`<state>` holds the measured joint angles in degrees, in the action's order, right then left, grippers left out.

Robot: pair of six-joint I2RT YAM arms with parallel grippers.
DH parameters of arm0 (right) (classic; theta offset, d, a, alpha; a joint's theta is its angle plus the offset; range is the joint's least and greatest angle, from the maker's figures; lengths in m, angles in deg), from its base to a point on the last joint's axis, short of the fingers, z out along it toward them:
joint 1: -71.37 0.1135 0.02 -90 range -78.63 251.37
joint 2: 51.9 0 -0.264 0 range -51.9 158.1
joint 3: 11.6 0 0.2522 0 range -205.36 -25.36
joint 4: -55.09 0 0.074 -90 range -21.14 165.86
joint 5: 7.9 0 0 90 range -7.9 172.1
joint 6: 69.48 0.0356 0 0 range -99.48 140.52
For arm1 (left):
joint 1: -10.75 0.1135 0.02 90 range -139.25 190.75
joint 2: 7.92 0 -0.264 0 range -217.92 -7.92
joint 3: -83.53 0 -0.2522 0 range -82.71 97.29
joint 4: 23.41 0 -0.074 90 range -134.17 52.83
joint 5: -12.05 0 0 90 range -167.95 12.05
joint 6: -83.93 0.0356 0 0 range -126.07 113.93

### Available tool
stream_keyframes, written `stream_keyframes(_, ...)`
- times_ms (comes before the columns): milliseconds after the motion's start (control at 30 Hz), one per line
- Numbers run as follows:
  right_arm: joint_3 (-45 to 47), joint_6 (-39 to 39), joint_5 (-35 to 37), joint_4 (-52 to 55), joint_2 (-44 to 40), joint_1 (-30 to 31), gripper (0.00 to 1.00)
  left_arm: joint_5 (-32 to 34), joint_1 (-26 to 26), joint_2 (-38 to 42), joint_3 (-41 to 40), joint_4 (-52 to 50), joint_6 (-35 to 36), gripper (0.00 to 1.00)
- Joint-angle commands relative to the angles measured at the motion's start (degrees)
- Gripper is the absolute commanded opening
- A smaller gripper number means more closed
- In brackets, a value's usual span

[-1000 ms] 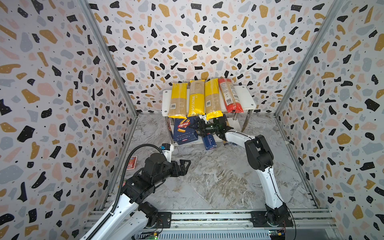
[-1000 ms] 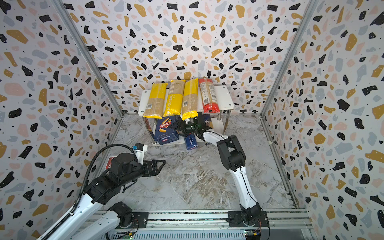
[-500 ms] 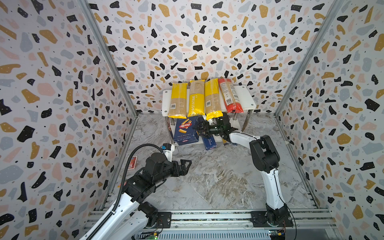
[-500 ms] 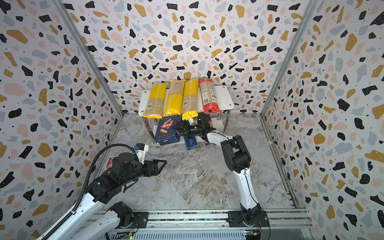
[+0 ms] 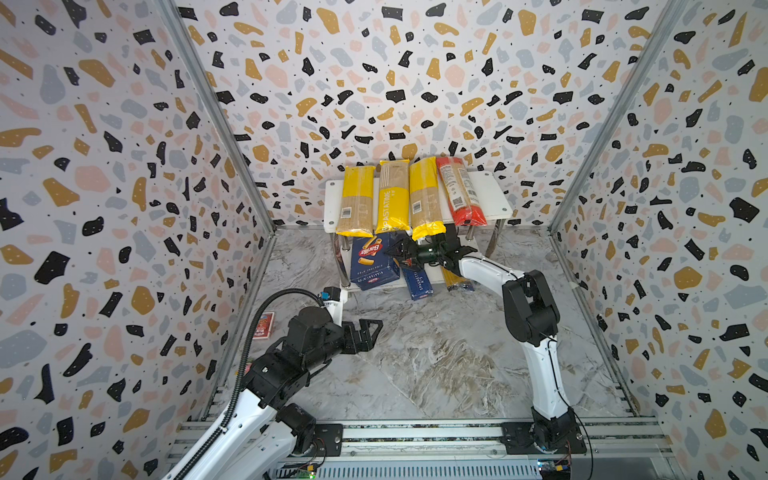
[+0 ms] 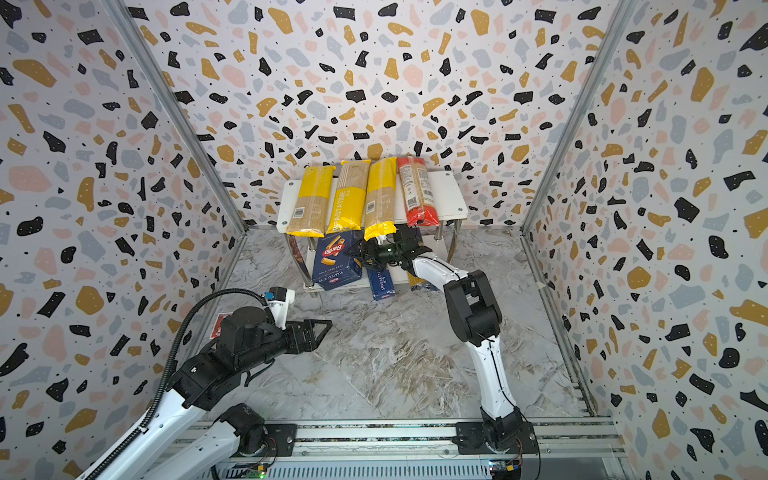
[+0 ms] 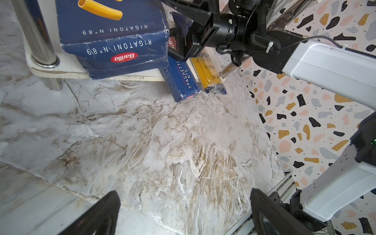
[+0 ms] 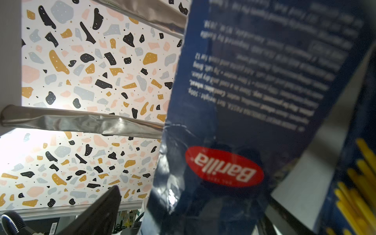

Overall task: Arrange pasta packages on shelves
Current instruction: Place the pasta box on the shelf.

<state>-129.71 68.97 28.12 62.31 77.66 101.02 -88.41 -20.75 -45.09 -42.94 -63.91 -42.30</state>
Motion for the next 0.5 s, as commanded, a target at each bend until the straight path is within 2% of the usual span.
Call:
stream_keyframes(0,-4.4,-3.2,-0.6,2.5,0.4,1.5,0.99,-0.5,0.5,0.8,-0.3,1.3,-0.1,1.00)
stream_keyframes(233,-6.1,-4.4,0.2,6.8,2.0,2.3,0.99,-0.4,0.5,1.0,-0.3,0.6,0.4,0.99)
stream_keyframes(467,-1.9,-3.3,0.9,6.3,-0.3,0.5,0.99,-1.4,0.6,1.0,-0.7,1.2,0.5,1.00)
